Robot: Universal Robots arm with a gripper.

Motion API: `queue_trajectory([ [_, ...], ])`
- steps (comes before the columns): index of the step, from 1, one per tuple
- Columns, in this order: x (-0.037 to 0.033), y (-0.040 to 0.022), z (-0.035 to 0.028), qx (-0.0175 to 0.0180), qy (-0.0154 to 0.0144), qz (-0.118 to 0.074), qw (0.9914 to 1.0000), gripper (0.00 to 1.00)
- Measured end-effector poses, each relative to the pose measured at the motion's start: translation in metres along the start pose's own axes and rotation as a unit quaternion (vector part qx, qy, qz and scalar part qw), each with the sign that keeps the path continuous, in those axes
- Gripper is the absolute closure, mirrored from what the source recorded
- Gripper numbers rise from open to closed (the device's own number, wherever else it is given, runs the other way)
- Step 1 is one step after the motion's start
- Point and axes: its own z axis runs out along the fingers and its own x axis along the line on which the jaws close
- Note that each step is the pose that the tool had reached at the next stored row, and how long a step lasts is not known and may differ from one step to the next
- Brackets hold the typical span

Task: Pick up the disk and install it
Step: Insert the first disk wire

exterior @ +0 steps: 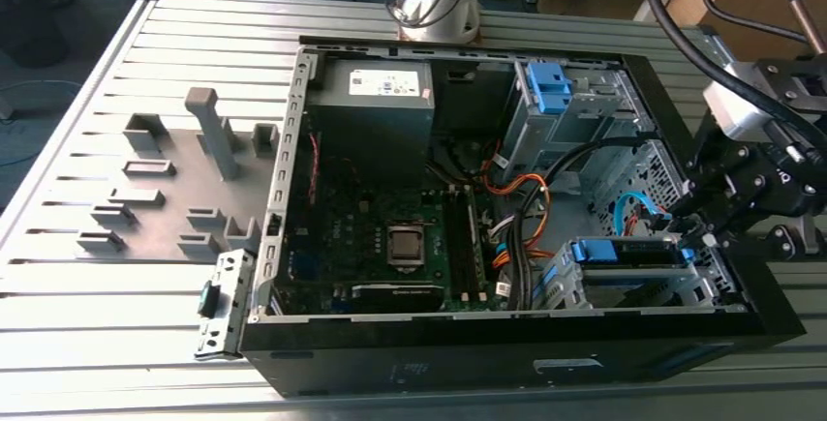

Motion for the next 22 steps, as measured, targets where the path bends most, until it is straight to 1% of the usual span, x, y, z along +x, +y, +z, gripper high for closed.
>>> queue_trajectory([
  [1,0.0,-0.0001,0.0,0.0,0.0,0.0,1.0,0.6],
  [3,0.0,-0.0002,0.0,0.0,0.0,0.0,1.0,0.72],
  [4,0.0,-0.0002,0.0,0.0,0.0,0.0,1.0,0.72],
  [6,0.0,-0.0004,0.0,0.0,0.0,0.0,1.0,0.84],
  [15,-0.0001,-0.0003,0.0001,0.0,-0.0001,0.0,1.0,0.84],
  [19,-0.0019,0.008,0.0004,0.0002,0.0,0.0,1.0,0.84],
  [22,-0.0018,0.0133,0.0006,0.0004,0.0001,0.0,1.0,0.84],
])
